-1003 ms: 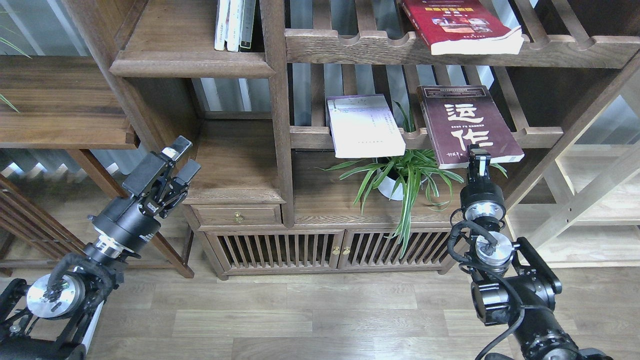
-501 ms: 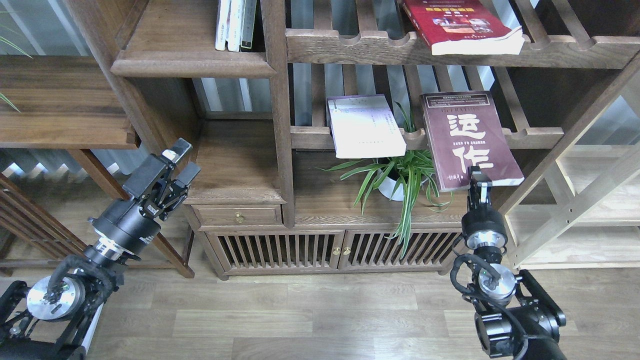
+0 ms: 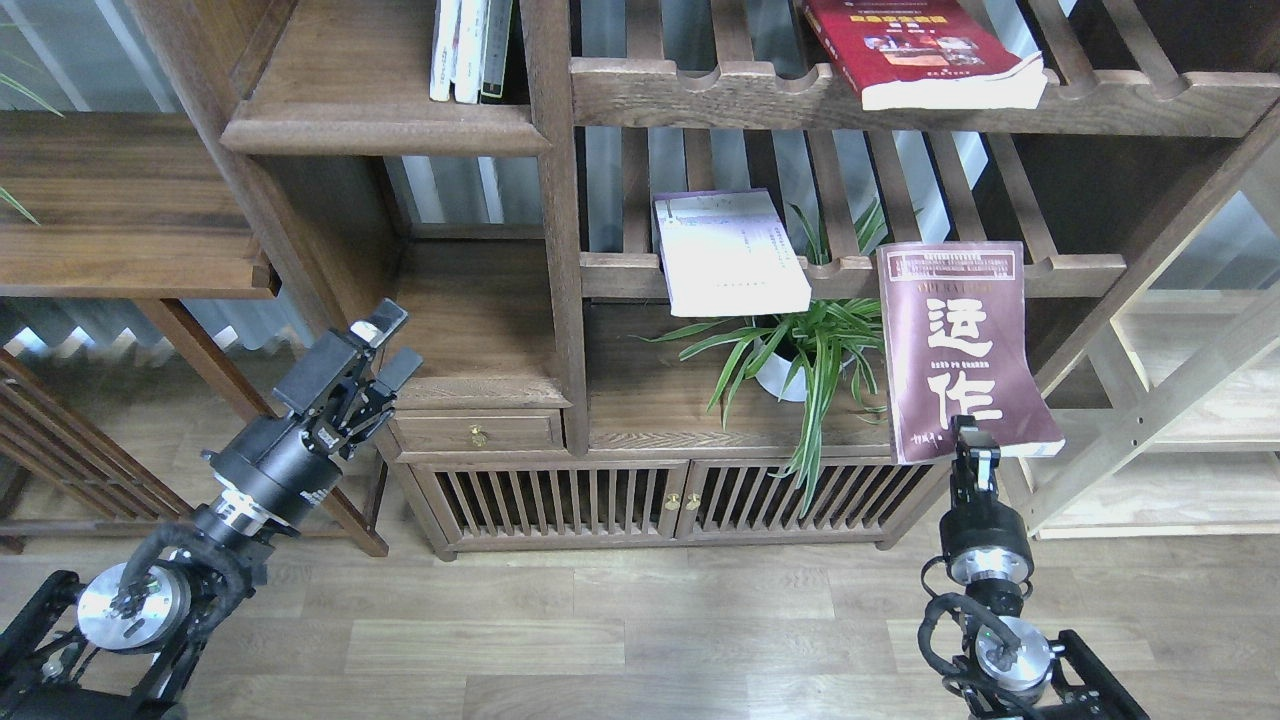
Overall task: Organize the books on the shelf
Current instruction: 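Pull the maroon book off the shelf with the right gripper, tilting it down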
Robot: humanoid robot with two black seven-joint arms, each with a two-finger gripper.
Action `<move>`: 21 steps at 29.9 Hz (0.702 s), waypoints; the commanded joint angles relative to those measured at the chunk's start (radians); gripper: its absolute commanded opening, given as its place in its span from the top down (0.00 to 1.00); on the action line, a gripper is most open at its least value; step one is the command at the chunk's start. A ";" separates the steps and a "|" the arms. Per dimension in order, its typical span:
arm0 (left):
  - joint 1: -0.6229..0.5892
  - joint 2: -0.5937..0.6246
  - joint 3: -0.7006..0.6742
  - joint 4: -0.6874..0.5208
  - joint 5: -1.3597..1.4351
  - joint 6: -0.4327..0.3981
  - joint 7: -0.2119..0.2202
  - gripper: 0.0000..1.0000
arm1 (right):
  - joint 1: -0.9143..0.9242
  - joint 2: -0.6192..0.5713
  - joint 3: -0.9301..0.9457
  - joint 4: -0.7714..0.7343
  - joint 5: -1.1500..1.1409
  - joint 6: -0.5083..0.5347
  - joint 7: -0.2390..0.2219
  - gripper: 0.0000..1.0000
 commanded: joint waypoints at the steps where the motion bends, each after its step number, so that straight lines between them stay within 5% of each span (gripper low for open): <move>1: -0.002 0.003 0.005 0.001 0.000 -0.002 0.001 0.01 | -0.080 0.000 -0.022 0.072 -0.035 0.016 -0.005 0.97; 21: 0.037 0.057 0.108 0.059 0.000 -0.026 0.004 0.00 | -0.149 0.000 -0.337 0.212 -0.061 0.045 0.003 0.97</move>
